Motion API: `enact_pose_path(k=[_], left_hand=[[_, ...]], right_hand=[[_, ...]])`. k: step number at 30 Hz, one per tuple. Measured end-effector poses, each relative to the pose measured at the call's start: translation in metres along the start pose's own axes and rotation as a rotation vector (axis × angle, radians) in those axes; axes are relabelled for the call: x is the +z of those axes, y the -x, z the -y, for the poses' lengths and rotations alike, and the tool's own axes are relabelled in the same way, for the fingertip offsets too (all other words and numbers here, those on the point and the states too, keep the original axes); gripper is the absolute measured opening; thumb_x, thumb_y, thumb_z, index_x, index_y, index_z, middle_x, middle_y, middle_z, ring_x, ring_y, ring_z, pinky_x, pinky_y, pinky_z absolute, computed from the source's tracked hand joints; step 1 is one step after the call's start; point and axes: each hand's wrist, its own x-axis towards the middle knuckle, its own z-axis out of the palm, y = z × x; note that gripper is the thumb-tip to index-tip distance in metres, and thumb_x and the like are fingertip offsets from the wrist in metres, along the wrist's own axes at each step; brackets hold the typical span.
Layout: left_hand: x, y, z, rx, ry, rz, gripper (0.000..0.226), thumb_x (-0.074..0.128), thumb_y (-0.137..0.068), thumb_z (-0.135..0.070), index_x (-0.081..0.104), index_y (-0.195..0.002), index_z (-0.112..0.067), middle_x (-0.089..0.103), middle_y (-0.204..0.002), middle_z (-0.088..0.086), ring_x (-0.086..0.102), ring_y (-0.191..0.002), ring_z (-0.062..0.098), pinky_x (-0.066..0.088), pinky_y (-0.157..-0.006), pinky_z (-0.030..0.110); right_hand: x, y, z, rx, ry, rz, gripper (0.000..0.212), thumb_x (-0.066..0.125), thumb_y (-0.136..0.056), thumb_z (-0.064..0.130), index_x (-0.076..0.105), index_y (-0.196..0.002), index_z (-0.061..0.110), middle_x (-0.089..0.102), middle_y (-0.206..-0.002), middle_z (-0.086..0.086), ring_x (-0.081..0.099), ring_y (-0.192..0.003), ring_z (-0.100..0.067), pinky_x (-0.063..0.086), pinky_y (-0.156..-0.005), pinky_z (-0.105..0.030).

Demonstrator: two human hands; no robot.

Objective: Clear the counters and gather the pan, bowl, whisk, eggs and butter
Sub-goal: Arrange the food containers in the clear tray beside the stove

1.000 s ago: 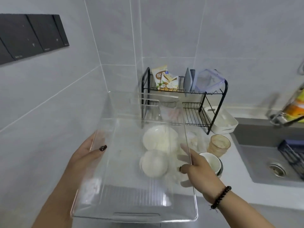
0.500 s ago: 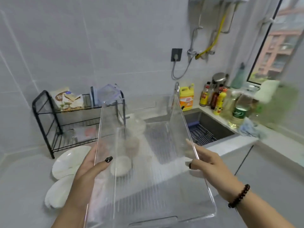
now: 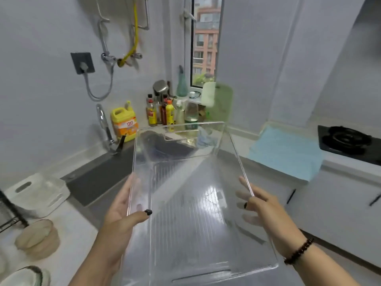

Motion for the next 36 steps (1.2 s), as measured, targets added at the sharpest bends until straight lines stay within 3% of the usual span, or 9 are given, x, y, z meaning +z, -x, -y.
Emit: enact_pose_path(k=[4, 6, 8, 10, 14, 19, 25, 32, 36], left_hand=[[0.043, -0.052, 0.022, -0.085, -0.083, 0.112, 0.092, 0.044, -0.08, 0.028, 0.049, -0.125, -0.052, 0.05, -0.137, -0.026, 0.049, -0.122, -0.009, 0.051, -0.09, 0.019], [0.056, -0.076, 0.029, -0.109, -0.159, 0.159, 0.095, 0.043, -0.079, 0.027, 0.044, -0.13, -0.053, 0.046, -0.142, -0.026, 0.041, -0.133, -0.004, 0.046, -0.1, 0.027], [0.077, -0.107, 0.038, -0.136, -0.188, 0.222, 0.096, 0.043, -0.079, 0.026, 0.041, -0.135, -0.052, 0.043, -0.144, -0.025, 0.038, -0.136, 0.002, 0.04, -0.107, 0.034], [0.095, -0.133, 0.043, -0.155, -0.199, 0.267, 0.093, 0.043, -0.08, 0.026, 0.041, -0.136, -0.048, 0.048, -0.136, -0.026, 0.048, -0.124, 0.0, 0.045, -0.091, 0.025], [0.135, -0.186, 0.056, -0.183, -0.227, 0.38, 0.092, 0.041, -0.081, 0.025, 0.039, -0.139, -0.046, 0.05, -0.132, -0.025, 0.053, -0.105, -0.009, 0.044, -0.077, 0.016], [0.19, -0.239, 0.073, -0.203, -0.238, 0.513, 0.091, 0.041, -0.081, 0.025, 0.039, -0.13, -0.052, 0.05, -0.115, -0.038, 0.057, -0.093, -0.021, 0.05, -0.067, 0.01], [0.268, -0.269, 0.104, -0.227, -0.271, 0.685, 0.094, 0.044, -0.081, 0.022, 0.038, -0.136, -0.054, 0.045, -0.117, -0.046, 0.046, -0.121, -0.006, 0.039, -0.105, 0.031], [0.376, -0.259, 0.129, -0.286, -0.281, 0.834, 0.091, 0.043, -0.082, 0.022, 0.038, -0.137, -0.05, 0.04, -0.141, -0.031, 0.036, -0.135, -0.002, 0.03, -0.115, 0.034], [0.449, -0.239, 0.139, -0.297, -0.278, 0.863, 0.09, 0.043, -0.082, 0.022, 0.035, -0.144, -0.043, 0.036, -0.149, -0.023, 0.032, -0.138, -0.001, 0.027, -0.118, 0.036]], right_hand=[[-0.027, -0.025, -0.014, 0.043, -0.001, -0.182, 0.048, 0.045, -0.093, 0.012, 0.053, -0.102, 0.058, 0.065, -0.121, 0.002, 0.058, -0.116, -0.026, 0.042, -0.103, -0.053], [-0.038, -0.039, -0.021, 0.054, 0.006, -0.243, 0.046, 0.045, -0.094, 0.014, 0.054, -0.107, 0.056, 0.066, -0.117, -0.009, 0.053, -0.111, -0.048, 0.041, -0.099, -0.06], [-0.051, -0.058, -0.029, 0.071, 0.0, -0.306, 0.044, 0.048, -0.094, 0.014, 0.053, -0.116, 0.051, 0.066, -0.116, -0.006, 0.057, -0.108, -0.044, 0.045, -0.095, -0.054], [-0.06, -0.074, -0.034, 0.081, -0.009, -0.334, 0.049, 0.052, -0.091, 0.008, 0.052, -0.125, 0.044, 0.061, -0.12, 0.003, 0.063, -0.106, -0.021, 0.05, -0.091, -0.042], [-0.085, -0.113, -0.047, 0.152, -0.04, -0.419, 0.059, 0.048, -0.089, -0.003, 0.05, -0.127, 0.042, 0.059, -0.128, -0.001, 0.047, -0.112, -0.056, 0.049, -0.088, -0.057], [-0.117, -0.145, -0.065, 0.188, -0.111, -0.599, 0.059, 0.046, -0.089, -0.005, 0.051, -0.134, 0.033, 0.056, -0.134, 0.0, 0.049, -0.105, -0.058, 0.044, -0.07, -0.038], [-0.173, -0.144, -0.086, 0.265, -0.152, -0.744, 0.061, 0.046, -0.088, -0.005, 0.049, -0.136, 0.033, 0.052, -0.139, 0.002, 0.043, -0.115, -0.057, 0.042, -0.09, -0.063], [-0.255, -0.123, -0.106, 0.307, -0.232, -0.899, 0.054, 0.048, -0.09, 0.0, 0.053, -0.131, 0.036, 0.053, -0.136, -0.001, 0.061, -0.103, -0.02, 0.052, -0.075, -0.035], [-0.319, -0.114, -0.114, 0.32, -0.271, -0.935, 0.049, 0.045, -0.094, 0.001, 0.052, -0.131, 0.033, 0.055, -0.131, -0.005, 0.059, -0.108, -0.023, 0.05, -0.076, -0.035]])
